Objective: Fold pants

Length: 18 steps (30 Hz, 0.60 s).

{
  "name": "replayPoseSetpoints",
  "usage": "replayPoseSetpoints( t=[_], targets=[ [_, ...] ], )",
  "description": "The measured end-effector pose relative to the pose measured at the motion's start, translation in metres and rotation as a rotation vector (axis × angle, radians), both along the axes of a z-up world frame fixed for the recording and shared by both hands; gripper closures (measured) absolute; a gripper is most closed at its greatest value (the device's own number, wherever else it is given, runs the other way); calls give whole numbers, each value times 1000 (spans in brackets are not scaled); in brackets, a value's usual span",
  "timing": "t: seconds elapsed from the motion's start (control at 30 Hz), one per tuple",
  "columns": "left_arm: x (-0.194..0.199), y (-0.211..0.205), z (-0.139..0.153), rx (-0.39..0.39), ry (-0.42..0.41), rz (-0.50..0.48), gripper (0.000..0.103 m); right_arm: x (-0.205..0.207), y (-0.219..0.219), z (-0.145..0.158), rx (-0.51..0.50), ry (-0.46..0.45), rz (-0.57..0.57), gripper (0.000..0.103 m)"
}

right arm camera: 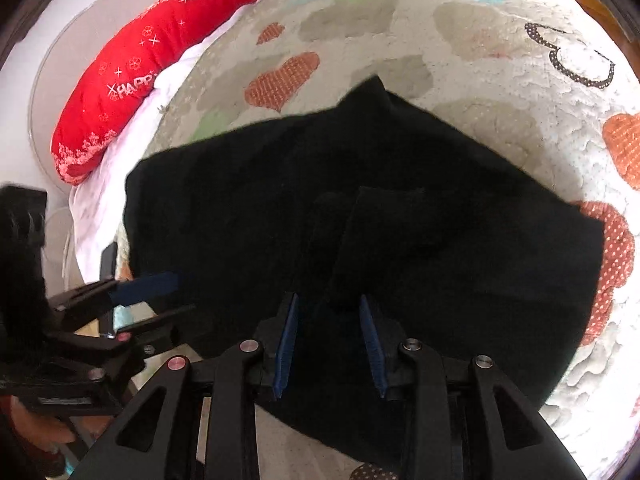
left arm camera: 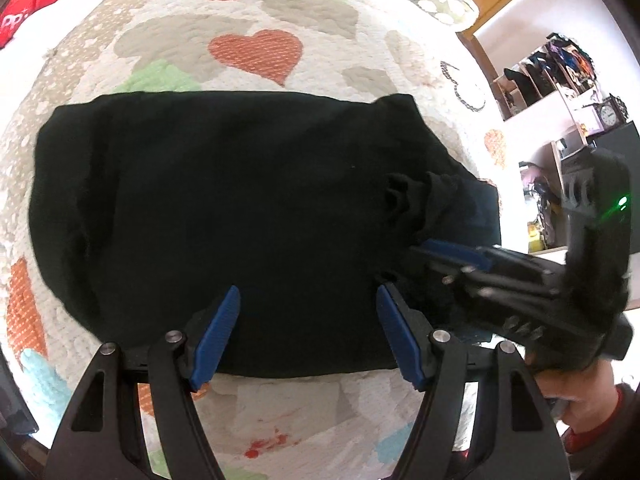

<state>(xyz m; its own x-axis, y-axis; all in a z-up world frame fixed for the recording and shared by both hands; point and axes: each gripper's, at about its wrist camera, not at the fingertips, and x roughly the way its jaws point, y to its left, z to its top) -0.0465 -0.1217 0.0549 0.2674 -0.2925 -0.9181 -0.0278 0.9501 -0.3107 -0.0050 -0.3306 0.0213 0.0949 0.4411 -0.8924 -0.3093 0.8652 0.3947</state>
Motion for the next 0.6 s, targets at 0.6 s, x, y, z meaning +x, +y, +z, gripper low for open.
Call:
replayPoseSetpoints(
  t=[0.6],
  targets=[
    [-31, 67, 11, -38, 19, 192, 24, 25, 118, 31, 41, -64, 250, 52]
  ],
)
